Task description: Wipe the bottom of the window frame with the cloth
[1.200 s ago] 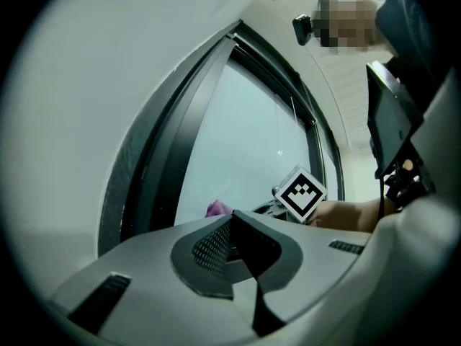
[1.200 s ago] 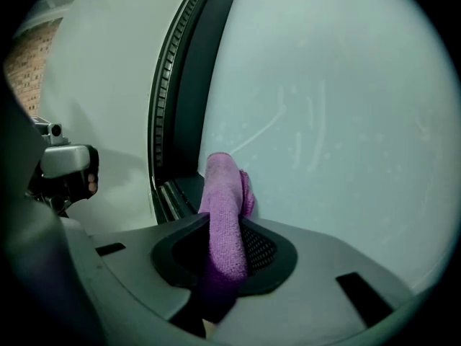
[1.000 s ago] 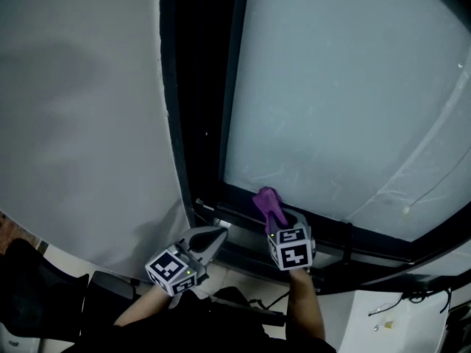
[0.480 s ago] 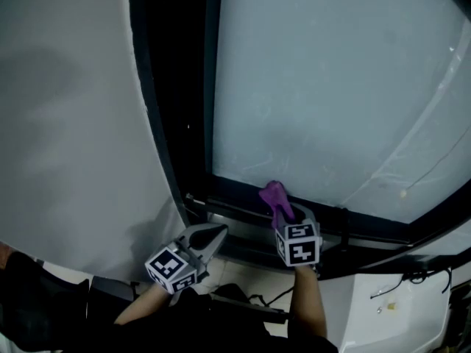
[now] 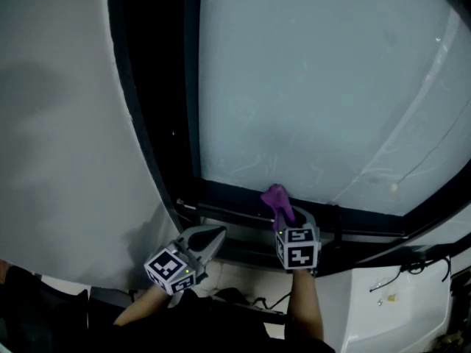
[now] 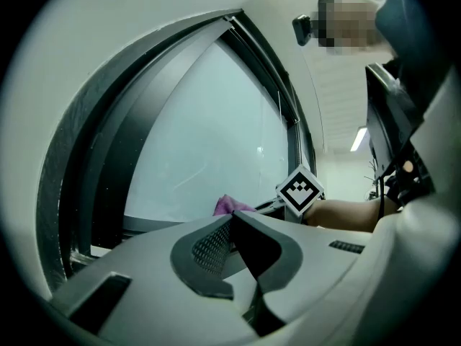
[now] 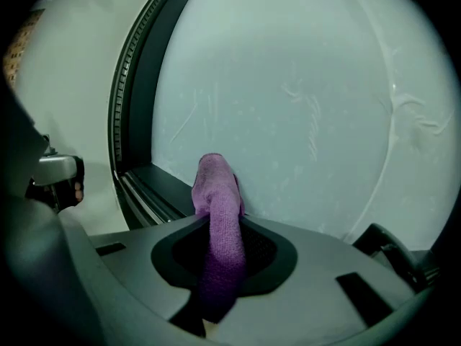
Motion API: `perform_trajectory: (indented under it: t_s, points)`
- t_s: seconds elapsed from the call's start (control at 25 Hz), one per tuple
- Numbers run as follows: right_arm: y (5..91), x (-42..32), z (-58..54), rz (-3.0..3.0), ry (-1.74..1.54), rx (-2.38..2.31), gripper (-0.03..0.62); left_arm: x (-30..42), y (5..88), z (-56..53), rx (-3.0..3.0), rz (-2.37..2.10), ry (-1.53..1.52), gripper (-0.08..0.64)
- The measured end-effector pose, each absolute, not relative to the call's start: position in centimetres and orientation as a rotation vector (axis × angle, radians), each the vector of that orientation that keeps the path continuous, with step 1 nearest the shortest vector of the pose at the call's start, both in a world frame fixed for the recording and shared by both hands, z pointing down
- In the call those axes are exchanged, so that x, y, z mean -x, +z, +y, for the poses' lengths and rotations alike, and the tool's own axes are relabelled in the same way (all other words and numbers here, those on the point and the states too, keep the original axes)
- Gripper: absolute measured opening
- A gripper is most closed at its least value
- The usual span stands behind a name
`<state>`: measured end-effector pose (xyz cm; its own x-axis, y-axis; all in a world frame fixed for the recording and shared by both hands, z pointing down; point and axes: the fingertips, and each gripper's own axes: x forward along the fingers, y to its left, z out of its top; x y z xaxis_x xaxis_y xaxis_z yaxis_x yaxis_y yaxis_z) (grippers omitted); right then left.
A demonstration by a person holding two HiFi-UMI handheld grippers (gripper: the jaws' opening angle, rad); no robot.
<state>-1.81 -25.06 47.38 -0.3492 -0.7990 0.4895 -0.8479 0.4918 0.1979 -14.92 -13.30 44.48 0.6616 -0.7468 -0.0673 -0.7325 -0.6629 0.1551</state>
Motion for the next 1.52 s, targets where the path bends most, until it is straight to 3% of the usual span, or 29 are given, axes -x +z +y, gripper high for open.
perform_trajectory:
  t_s: [1.12,1.52]
  points:
    - [47.1,-6.7,-24.9,-2.141,0.302,-1.793,0.08,9.0,44.6,-15.7,-2.85,-0.997,-0.166,0.002]
    - [47.5,-8.3,-23.8,-2.382,0.867,-2.016,0.08,8.4,45.4,-15.7,-2.852,-0.948,-0.134,0.001]
